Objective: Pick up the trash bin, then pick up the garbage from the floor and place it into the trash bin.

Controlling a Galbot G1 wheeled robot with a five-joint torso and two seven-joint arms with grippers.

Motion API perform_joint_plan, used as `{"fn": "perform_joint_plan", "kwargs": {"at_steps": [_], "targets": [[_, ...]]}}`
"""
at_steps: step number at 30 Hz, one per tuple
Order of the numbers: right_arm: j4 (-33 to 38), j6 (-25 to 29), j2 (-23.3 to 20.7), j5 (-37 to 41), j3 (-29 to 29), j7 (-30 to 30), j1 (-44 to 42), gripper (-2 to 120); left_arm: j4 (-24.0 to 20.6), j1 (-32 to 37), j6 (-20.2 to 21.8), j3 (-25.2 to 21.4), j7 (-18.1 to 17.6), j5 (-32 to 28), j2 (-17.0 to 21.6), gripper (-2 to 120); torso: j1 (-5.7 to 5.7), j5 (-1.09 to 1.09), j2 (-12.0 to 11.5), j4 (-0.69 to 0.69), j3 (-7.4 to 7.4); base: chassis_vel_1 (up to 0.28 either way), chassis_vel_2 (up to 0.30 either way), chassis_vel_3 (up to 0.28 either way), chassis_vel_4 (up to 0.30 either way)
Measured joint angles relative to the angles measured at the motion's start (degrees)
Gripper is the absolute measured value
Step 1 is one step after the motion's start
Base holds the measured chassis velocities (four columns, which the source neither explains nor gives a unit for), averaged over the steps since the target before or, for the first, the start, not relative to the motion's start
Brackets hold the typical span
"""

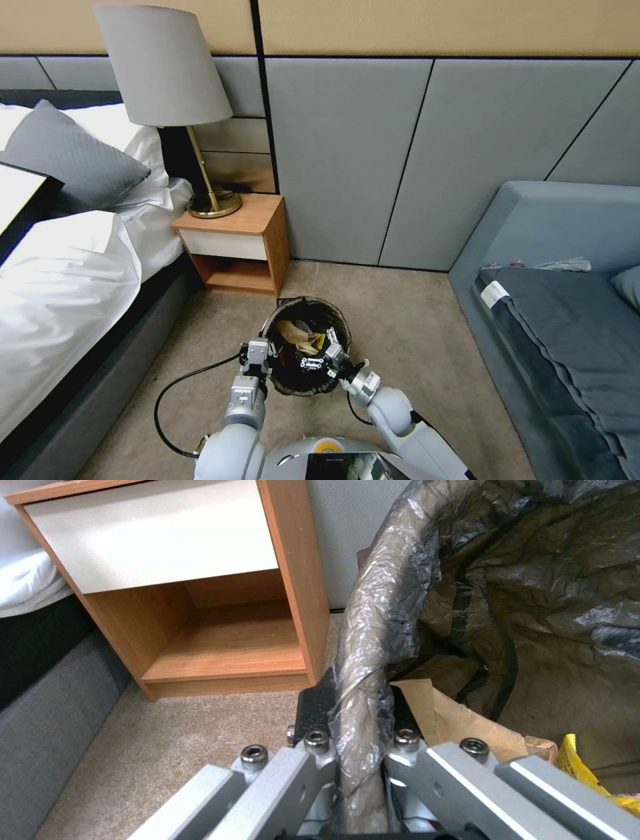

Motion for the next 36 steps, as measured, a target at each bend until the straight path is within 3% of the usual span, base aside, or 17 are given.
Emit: {"fn": "perform_joint_plan", "kwargs": {"at_steps": [9, 12, 19, 24, 36], "targets": [[7.2, 1.4, 0.4, -4.0, 2.5, 4.6, -2.9, 100, 0.2, -0.2, 0.0, -0.3, 0.0, -0.3, 0.1, 0, 0.00, 0.00, 0.0, 0.00, 0.00, 0.000, 0.000, 0.000, 0.000], [13.2, 2.3, 2.9, -8.4, 8.7, 9.0, -5.9, 100, 0.3, -0.2, 0.0, -0.9, -0.1, -0.5, 0.1, 0, 0.00, -0.01, 0.0, 0.00, 0.00, 0.000, 0.000, 0.000, 0.000], [19.0, 5.9, 8.3, -8.0, 15.8, 14.7, -13.0, 100, 0.3, -0.5, 0.1, -1.1, -0.5, -1.2, 0.0, 0, 0.00, 0.00, 0.0, -0.01, 0.00, 0.000, 0.000, 0.000, 0.000], [17.6, 10.6, 12.1, -7.6, 20.6, 16.4, -17.6, 100, 0.2, -0.6, 0.1, -1.4, -0.6, -1.8, 0.1, 0, 0.00, 0.00, 0.0, -0.01, 0.00, 0.000, 0.000, 0.000, 0.000], [13.4, 14.0, 14.6, -6.2, 25.3, 17.8, -19.8, 100, 0.1, -0.8, 0.1, -1.4, -0.9, -2.9, 0.0, 0, 0.00, 0.00, 0.0, 0.00, 0.00, 0.000, 0.000, 0.000, 0.000]]}}
